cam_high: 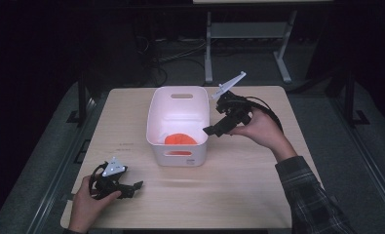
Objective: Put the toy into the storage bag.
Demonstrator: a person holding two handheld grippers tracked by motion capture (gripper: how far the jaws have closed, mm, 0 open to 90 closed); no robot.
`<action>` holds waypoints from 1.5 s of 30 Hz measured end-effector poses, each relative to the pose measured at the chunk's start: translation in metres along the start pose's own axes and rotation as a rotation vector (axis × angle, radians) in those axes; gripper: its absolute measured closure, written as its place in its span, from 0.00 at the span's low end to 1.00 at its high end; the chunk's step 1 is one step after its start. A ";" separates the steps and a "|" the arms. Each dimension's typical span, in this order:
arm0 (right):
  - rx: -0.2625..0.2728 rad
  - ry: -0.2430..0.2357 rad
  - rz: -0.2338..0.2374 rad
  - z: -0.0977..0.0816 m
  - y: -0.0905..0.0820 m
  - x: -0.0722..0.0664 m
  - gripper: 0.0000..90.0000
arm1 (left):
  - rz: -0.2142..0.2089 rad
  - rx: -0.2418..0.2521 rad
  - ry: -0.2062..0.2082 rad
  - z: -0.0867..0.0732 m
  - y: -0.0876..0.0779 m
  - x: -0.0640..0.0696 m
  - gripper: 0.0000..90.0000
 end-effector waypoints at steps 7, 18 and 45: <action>0.023 0.032 -0.013 -0.026 -0.008 0.004 0.08 | 0.001 0.002 -0.001 0.000 0.000 0.000 0.14; 0.054 0.085 -0.045 -0.075 -0.005 0.008 0.08 | 0.001 0.003 0.000 0.000 0.000 0.000 0.14; 0.160 0.164 -0.146 -0.168 0.014 0.002 0.07 | 0.001 0.003 0.001 0.000 0.000 0.000 0.14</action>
Point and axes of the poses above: each handheld gripper's, and its own axes: y roughly forward along the jaws, z roughly out of its top, x roughly to its right, the point moved 6 cm from there along y, roughly forward along the jaws, and after that the axes turned 3 degrees about y, right-handed, at the moved point
